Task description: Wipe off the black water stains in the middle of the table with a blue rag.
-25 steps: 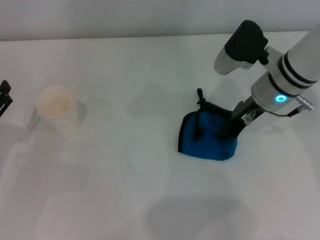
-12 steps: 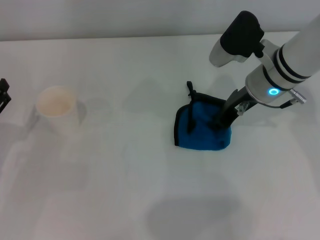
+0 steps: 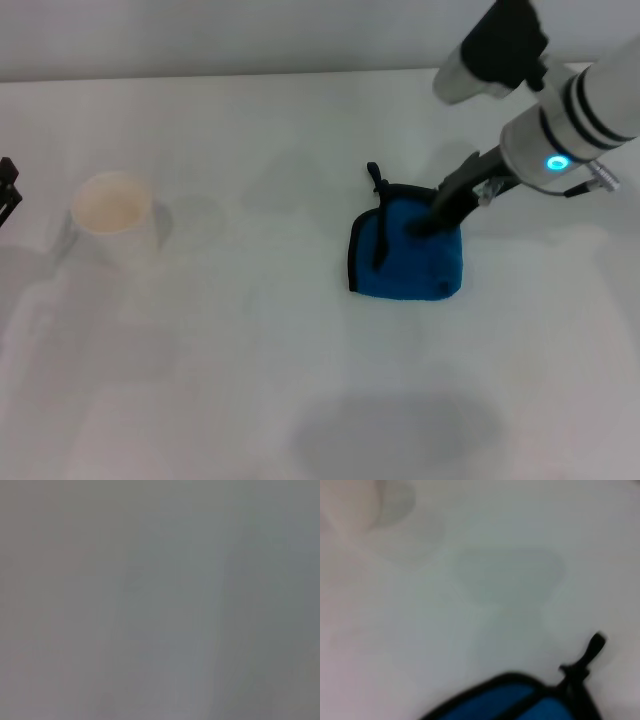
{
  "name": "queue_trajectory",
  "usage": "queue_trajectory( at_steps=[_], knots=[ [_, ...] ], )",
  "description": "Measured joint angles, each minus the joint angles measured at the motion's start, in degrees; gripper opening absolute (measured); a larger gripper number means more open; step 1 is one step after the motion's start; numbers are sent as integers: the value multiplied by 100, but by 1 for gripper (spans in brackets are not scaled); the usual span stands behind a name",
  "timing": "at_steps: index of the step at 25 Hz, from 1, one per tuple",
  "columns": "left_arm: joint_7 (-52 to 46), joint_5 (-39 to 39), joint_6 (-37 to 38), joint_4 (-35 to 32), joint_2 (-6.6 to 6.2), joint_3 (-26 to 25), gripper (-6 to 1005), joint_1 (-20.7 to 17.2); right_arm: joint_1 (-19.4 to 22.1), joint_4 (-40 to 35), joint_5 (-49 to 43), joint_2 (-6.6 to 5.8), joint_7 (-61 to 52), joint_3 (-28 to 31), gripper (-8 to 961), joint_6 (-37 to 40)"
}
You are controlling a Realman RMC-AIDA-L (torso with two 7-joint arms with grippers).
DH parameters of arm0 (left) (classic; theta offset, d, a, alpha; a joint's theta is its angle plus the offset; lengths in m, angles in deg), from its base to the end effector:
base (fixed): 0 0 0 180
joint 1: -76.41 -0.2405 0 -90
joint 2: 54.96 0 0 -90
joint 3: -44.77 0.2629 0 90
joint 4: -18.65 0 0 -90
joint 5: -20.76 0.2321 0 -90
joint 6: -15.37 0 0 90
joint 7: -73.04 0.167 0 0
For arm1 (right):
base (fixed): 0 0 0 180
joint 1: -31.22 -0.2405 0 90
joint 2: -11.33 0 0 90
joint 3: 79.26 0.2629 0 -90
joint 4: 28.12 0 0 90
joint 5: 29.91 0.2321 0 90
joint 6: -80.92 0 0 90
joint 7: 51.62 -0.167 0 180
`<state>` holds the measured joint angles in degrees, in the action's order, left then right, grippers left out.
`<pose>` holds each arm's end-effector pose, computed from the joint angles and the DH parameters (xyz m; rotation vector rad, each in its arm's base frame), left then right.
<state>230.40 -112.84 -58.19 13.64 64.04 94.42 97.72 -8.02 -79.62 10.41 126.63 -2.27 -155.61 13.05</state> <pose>-0.3680 0.3341 -0.0184 -1.7364 -0.5343 -0.7399 0.2457 0.4287 -0.0441 -2.5935 0.8488 -0.3474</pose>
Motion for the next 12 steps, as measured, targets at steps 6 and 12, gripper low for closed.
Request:
queue_trajectory(
  at_steps=[6, 12],
  knots=[
    [0, 0, 0, 0, 0, 0, 874, -3, 334, 25, 1190, 5, 672, 542, 545, 337],
    [4, 1, 0, 0, 0, 4, 873, 8, 855, 1038, 4108, 3, 2335, 1590, 545, 748]
  ],
)
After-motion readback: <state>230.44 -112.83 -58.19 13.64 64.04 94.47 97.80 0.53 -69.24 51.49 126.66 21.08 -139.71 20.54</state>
